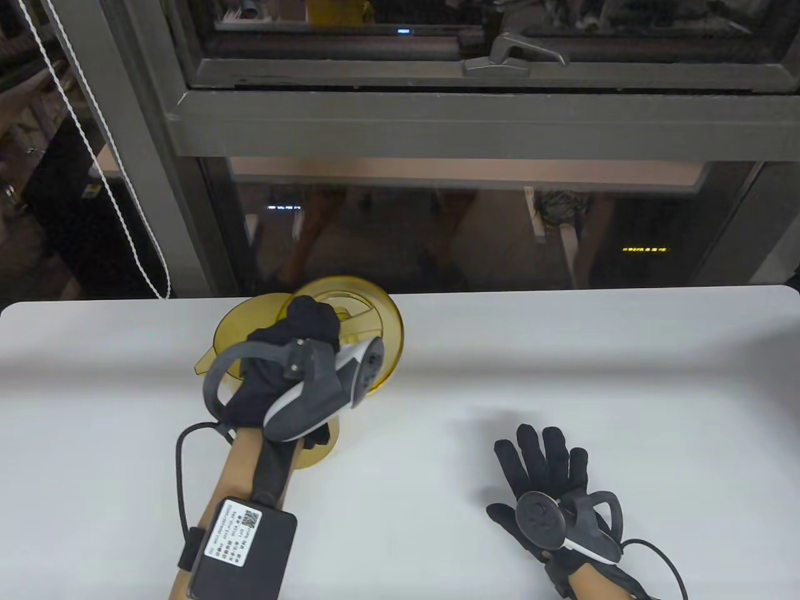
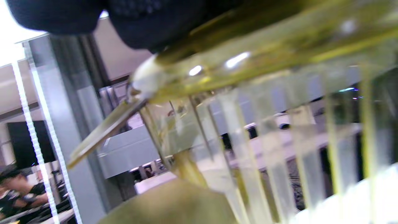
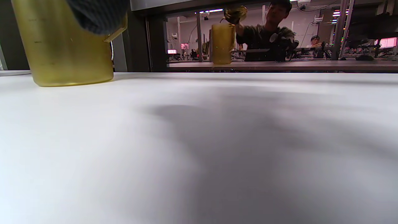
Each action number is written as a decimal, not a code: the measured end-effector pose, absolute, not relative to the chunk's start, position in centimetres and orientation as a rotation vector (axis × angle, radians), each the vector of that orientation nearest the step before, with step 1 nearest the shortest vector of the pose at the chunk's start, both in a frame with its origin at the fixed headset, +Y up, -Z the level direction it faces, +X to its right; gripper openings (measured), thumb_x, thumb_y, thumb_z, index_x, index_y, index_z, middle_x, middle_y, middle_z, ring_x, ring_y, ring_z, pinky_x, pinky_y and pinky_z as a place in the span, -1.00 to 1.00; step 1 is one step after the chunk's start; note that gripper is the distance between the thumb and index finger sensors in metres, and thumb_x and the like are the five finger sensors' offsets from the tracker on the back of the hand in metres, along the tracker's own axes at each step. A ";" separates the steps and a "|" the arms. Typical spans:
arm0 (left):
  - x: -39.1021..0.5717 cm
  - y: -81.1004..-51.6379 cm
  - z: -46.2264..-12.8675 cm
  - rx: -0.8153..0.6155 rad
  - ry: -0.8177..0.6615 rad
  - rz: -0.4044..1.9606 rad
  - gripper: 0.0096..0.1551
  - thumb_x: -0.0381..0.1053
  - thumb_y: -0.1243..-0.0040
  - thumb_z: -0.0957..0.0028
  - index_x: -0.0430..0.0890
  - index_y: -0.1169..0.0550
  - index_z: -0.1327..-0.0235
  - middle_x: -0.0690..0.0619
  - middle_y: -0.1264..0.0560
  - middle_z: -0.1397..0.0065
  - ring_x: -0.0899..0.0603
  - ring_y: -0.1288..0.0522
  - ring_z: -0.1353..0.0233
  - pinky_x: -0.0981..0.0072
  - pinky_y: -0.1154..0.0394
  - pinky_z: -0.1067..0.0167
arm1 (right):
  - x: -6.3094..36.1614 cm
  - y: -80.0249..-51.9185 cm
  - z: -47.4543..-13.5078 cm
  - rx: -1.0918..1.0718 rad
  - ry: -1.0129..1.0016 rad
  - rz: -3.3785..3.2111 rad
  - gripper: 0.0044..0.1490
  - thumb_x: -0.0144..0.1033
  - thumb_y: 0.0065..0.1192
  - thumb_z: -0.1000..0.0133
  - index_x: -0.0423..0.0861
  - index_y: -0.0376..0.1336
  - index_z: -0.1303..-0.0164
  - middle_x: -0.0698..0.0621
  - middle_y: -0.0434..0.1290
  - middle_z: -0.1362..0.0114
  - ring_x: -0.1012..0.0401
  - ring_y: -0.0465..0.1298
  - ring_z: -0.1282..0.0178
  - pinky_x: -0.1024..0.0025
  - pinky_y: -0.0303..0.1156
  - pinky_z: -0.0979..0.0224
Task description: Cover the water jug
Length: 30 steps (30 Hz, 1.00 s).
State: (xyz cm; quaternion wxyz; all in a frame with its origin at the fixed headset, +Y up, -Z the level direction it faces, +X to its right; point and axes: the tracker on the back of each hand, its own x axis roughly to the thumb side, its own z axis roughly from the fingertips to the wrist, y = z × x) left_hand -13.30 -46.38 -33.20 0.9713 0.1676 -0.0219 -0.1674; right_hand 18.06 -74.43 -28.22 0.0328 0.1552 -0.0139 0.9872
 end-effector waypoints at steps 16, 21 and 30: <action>-18.9 -49.1 -39.0 0.067 0.103 -0.378 -0.30 0.08 -0.20 0.23 -0.05 -0.52 -0.25 -0.08 -0.49 -0.32 0.09 -0.57 0.33 0.15 -0.59 0.33 | 18.2 -74.8 -28.3 0.422 0.002 3.088 0.24 0.26 0.12 -0.07 0.10 -0.56 -0.51 -0.15 -0.47 -0.71 -0.35 -0.36 -0.67 -0.51 -0.31 -0.52; -18.9 -46.7 -38.9 0.123 0.125 -0.375 -0.30 0.08 -0.20 0.23 -0.05 -0.53 -0.25 -0.08 -0.50 -0.32 0.09 -0.57 0.33 0.14 -0.59 0.33 | 18.3 -74.8 -28.4 0.420 0.014 3.087 0.24 0.26 0.12 -0.07 0.10 -0.56 -0.51 -0.15 -0.46 -0.71 -0.35 -0.36 -0.68 -0.51 -0.31 -0.52; -18.9 -47.1 -40.0 0.154 0.158 -0.319 -0.30 0.09 -0.20 0.23 -0.05 -0.52 -0.25 -0.08 -0.50 -0.31 0.09 -0.57 0.32 0.14 -0.59 0.32 | 18.4 -74.7 -28.4 0.413 0.023 3.081 0.24 0.26 0.12 -0.07 0.10 -0.57 -0.51 -0.15 -0.46 -0.71 -0.35 -0.36 -0.68 -0.51 -0.31 -0.52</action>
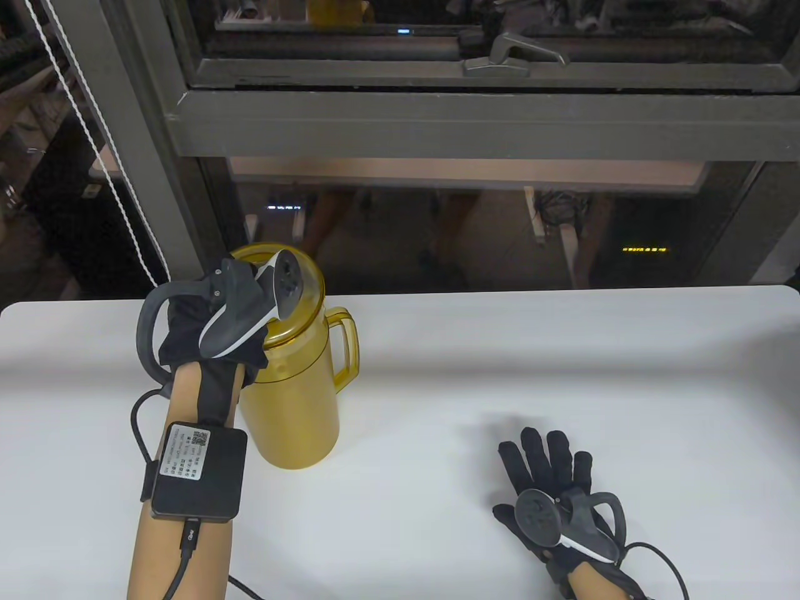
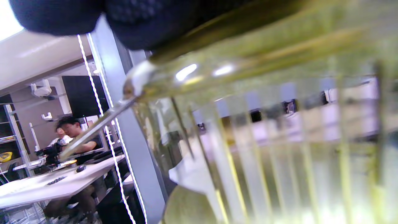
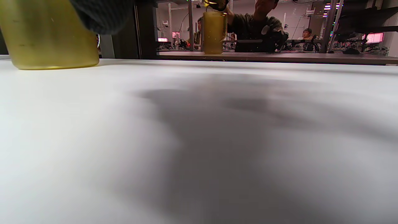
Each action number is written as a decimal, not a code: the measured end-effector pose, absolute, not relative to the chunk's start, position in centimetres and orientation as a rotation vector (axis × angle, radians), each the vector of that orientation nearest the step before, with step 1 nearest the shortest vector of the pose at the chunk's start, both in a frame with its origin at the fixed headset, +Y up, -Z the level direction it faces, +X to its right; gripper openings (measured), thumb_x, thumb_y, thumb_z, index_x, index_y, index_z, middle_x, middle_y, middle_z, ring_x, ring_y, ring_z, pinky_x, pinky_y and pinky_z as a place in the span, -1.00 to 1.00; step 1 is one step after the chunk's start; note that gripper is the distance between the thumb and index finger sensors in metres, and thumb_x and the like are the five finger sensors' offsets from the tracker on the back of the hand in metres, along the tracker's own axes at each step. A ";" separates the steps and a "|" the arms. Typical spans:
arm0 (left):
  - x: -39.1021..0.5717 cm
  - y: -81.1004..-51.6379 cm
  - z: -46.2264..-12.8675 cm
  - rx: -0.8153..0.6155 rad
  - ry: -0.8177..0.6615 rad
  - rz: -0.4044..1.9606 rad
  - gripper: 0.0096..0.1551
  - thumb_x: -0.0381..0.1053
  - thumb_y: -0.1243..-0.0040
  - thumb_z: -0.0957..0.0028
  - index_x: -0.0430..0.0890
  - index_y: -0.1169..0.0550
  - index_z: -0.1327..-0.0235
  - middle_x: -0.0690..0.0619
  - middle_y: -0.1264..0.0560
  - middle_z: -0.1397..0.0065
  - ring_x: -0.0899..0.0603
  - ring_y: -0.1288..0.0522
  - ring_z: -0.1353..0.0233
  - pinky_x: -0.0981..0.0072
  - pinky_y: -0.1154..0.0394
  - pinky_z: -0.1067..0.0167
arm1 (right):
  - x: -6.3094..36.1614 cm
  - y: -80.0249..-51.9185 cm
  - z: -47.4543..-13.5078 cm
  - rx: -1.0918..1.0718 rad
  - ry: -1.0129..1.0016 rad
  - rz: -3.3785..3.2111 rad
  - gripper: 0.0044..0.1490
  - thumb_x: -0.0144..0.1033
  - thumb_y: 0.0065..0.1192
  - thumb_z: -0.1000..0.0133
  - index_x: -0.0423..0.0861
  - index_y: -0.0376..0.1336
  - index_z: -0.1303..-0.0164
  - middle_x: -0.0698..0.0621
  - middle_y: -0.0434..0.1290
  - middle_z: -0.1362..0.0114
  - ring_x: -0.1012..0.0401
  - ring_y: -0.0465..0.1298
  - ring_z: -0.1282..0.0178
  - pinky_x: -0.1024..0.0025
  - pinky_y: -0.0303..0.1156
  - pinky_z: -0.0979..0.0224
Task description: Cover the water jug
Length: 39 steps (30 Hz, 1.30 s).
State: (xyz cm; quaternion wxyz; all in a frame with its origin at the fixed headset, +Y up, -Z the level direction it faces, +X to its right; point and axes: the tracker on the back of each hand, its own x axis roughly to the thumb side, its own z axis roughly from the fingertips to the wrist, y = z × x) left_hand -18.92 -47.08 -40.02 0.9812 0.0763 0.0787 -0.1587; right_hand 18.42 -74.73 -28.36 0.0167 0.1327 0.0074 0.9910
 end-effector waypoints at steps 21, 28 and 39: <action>-18.9 -49.7 -40.8 0.021 0.112 -0.353 -0.31 0.07 -0.21 0.23 0.01 -0.52 -0.27 -0.01 -0.48 -0.37 0.07 -0.58 0.25 0.13 -0.60 0.25 | 18.9 -74.8 -28.6 0.385 0.044 3.076 0.24 0.25 0.12 -0.07 0.10 -0.56 -0.52 -0.15 -0.45 -0.72 -0.35 -0.35 -0.68 -0.51 -0.31 -0.53; -18.9 -51.5 -41.3 -0.025 0.106 -0.365 -0.32 0.07 -0.21 0.22 0.03 -0.52 -0.27 0.01 -0.48 -0.38 0.08 -0.59 0.24 0.14 -0.60 0.25 | 18.9 -74.9 -28.6 0.382 0.061 3.077 0.24 0.25 0.12 -0.07 0.10 -0.56 -0.52 -0.15 -0.45 -0.72 -0.35 -0.34 -0.69 -0.51 -0.30 -0.53; -19.1 -52.1 -39.1 0.059 0.136 -0.252 -0.31 0.14 -0.09 0.06 0.03 -0.41 -0.40 -0.05 -0.38 -0.53 -0.01 -0.59 0.04 -0.04 -0.57 -0.02 | 18.4 -74.8 -28.6 0.423 0.055 3.070 0.23 0.24 0.12 -0.08 0.10 -0.55 -0.52 -0.15 -0.45 -0.72 -0.35 -0.34 -0.69 -0.51 -0.29 -0.53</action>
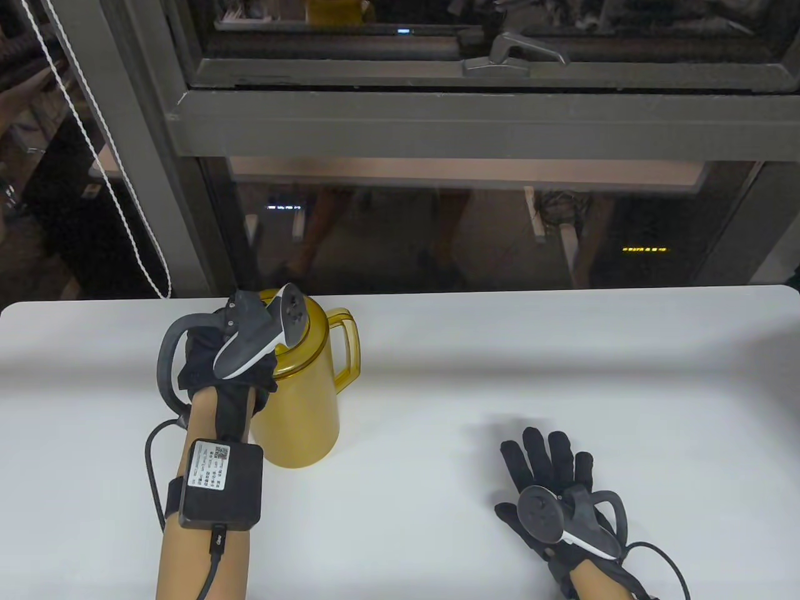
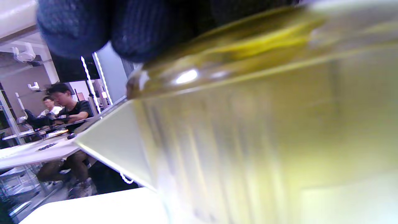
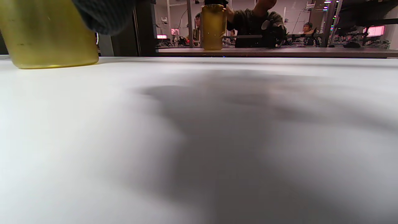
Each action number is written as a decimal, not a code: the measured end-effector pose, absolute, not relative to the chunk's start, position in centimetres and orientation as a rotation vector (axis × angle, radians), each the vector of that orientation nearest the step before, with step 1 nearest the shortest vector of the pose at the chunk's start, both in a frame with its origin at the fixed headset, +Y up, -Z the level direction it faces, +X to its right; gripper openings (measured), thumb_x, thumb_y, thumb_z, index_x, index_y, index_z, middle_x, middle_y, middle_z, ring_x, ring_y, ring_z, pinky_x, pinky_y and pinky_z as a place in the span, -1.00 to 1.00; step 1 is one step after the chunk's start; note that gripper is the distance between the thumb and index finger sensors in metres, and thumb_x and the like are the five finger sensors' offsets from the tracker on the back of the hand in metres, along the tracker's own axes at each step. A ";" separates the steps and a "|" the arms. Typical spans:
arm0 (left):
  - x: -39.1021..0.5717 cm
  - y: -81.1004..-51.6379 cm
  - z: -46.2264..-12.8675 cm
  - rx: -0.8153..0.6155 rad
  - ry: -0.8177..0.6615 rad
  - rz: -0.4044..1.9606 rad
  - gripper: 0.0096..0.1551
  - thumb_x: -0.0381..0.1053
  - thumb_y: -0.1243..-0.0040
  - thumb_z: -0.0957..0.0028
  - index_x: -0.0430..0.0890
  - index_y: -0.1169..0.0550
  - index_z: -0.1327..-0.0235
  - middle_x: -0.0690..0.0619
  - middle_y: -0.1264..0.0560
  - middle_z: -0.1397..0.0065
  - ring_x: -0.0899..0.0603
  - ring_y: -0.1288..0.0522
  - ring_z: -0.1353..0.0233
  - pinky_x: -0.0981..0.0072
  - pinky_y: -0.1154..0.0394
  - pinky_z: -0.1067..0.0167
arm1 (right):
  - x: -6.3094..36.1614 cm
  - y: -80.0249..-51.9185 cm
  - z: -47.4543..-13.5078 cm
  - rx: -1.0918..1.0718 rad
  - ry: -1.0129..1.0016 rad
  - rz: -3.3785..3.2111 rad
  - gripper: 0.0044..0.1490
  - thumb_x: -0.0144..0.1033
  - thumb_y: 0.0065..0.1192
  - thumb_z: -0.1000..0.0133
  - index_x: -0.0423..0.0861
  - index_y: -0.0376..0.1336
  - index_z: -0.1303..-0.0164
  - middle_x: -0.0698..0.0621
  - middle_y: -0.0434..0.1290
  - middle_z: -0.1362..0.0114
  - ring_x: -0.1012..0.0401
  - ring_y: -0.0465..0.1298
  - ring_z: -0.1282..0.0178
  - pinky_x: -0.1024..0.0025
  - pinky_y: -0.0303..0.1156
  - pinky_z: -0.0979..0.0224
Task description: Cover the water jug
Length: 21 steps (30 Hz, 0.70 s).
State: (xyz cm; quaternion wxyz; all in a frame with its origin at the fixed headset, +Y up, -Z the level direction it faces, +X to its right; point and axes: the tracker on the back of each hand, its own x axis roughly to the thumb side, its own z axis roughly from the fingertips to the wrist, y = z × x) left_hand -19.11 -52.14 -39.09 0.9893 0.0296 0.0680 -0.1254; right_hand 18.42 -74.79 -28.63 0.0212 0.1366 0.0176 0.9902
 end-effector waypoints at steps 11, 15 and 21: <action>-15.5 -52.4 -30.8 0.106 -0.064 -0.251 -0.06 0.34 0.01 0.10 0.09 -0.07 -0.57 -0.06 -0.05 -0.74 -0.19 -0.37 -0.58 -0.27 -0.40 -0.37 | 16.8 -74.8 -28.5 0.543 0.052 3.057 0.23 0.25 0.11 -0.08 0.10 -0.56 -0.52 -0.15 -0.45 -0.72 -0.35 -0.34 -0.69 -0.51 -0.30 -0.53; -13.5 -55.1 -28.6 0.039 -0.179 -0.132 0.06 0.39 0.07 0.10 0.12 0.20 -0.55 -0.07 0.26 -0.74 -0.27 0.04 -0.73 -0.40 -0.12 -0.53 | 16.3 -75.0 -28.2 0.590 0.056 3.047 0.23 0.26 0.11 -0.08 0.10 -0.56 -0.52 -0.15 -0.45 -0.72 -0.35 -0.34 -0.69 -0.51 -0.30 -0.53; -10.4 -62.1 -27.0 -0.040 -0.311 0.008 0.12 0.44 0.13 0.10 0.11 0.37 -0.46 -0.11 0.46 -0.65 -0.33 0.35 -0.66 -0.46 0.12 -0.53 | 15.5 -75.2 -27.9 0.654 0.069 3.030 0.24 0.29 0.09 -0.07 0.11 -0.56 -0.52 -0.14 -0.46 -0.72 -0.35 -0.35 -0.69 -0.51 -0.31 -0.53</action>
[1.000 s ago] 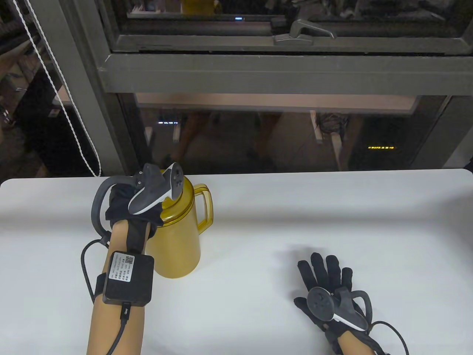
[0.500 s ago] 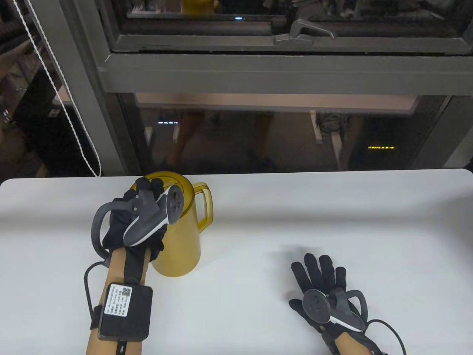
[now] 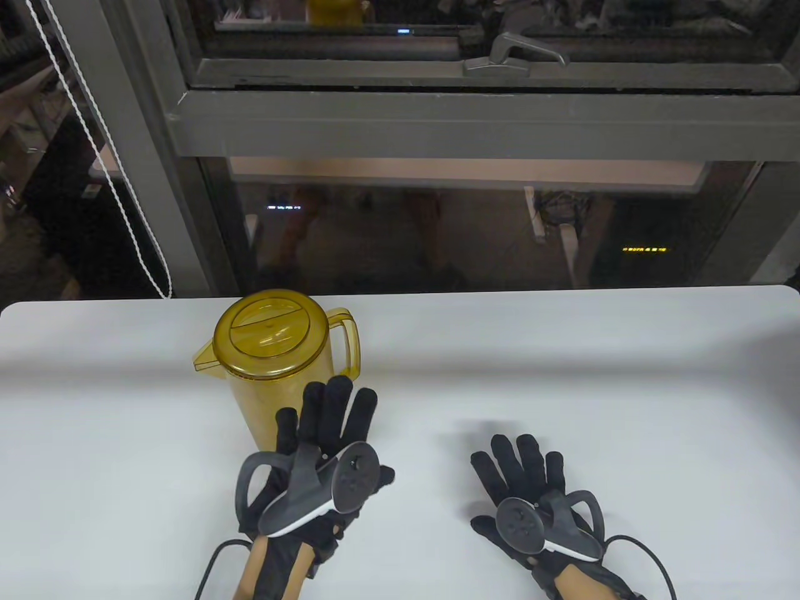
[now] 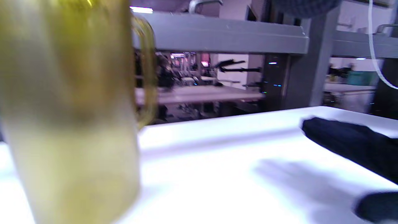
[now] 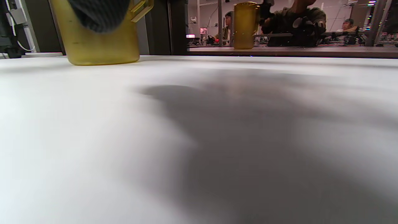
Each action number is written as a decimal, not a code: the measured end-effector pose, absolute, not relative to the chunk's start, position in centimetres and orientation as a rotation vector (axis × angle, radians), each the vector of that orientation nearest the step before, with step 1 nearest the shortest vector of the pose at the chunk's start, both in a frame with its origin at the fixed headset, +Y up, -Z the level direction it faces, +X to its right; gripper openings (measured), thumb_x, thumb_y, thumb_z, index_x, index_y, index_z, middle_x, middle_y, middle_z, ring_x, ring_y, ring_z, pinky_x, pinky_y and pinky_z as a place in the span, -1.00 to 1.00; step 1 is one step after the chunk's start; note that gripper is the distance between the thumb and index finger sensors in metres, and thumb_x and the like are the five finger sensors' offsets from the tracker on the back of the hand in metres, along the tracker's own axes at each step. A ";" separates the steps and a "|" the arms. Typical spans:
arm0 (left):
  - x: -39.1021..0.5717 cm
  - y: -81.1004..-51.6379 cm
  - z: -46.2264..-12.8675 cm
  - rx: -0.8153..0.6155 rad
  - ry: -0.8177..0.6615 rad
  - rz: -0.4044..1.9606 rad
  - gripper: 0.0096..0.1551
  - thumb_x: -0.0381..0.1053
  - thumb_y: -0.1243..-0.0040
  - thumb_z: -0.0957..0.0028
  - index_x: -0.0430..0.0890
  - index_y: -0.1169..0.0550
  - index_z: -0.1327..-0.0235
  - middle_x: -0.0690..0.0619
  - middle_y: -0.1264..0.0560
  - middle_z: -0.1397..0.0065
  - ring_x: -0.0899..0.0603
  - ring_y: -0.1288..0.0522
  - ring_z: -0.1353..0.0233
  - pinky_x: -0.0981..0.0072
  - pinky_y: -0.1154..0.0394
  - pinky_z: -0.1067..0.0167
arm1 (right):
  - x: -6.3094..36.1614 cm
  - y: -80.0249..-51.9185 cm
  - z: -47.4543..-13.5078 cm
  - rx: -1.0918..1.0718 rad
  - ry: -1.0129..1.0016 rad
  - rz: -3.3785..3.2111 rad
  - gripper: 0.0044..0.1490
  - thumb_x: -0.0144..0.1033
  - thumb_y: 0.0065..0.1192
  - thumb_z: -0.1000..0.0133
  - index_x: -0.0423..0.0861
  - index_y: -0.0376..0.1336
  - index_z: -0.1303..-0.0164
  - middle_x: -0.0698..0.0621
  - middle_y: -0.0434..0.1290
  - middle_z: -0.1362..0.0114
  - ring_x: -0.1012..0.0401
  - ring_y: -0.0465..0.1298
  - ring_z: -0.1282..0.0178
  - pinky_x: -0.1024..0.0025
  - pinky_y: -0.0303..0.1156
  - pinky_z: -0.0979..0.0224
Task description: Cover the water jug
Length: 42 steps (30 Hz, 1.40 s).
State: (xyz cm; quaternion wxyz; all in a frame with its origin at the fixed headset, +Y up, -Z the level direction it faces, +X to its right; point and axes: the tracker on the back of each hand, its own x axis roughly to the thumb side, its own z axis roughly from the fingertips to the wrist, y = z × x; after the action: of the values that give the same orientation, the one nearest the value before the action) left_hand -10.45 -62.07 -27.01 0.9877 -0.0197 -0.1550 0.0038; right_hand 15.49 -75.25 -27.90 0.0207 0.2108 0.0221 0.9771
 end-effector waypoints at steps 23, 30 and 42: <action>-6.6 -74.2 -27.0 -0.244 -0.443 0.104 0.15 0.49 0.18 0.10 0.12 0.45 -0.42 -0.12 0.55 -0.60 -0.36 0.48 -0.60 -0.55 0.34 -0.40 | 14.5 -75.3 -26.9 0.731 0.043 3.019 0.25 0.32 0.08 -0.06 0.10 -0.57 -0.52 -0.14 -0.47 -0.72 -0.35 -0.36 -0.68 -0.52 -0.32 -0.52; -7.1 -74.6 -26.7 -0.273 -0.433 0.081 0.15 0.49 0.18 0.10 0.12 0.46 -0.41 -0.12 0.55 -0.60 -0.36 0.47 -0.61 -0.55 0.34 -0.41 | 14.8 -75.7 -26.8 0.720 0.064 3.047 0.25 0.32 0.08 -0.06 0.10 -0.57 -0.52 -0.15 -0.47 -0.72 -0.35 -0.36 -0.68 -0.52 -0.32 -0.52; -7.4 -74.7 -26.6 -0.265 -0.436 0.061 0.15 0.49 0.18 0.10 0.12 0.46 -0.41 -0.12 0.54 -0.60 -0.36 0.47 -0.60 -0.56 0.35 -0.40 | 15.0 -75.8 -26.9 0.709 0.065 3.067 0.25 0.31 0.08 -0.06 0.10 -0.57 -0.52 -0.15 -0.46 -0.72 -0.34 -0.36 -0.69 -0.52 -0.32 -0.52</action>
State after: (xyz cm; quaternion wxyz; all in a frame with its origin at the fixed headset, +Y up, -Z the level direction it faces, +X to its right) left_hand -7.41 -74.70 -26.65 0.9672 -0.1310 -0.2155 0.0302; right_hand 14.98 -75.78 -26.94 -0.0032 0.2251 0.0207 0.9741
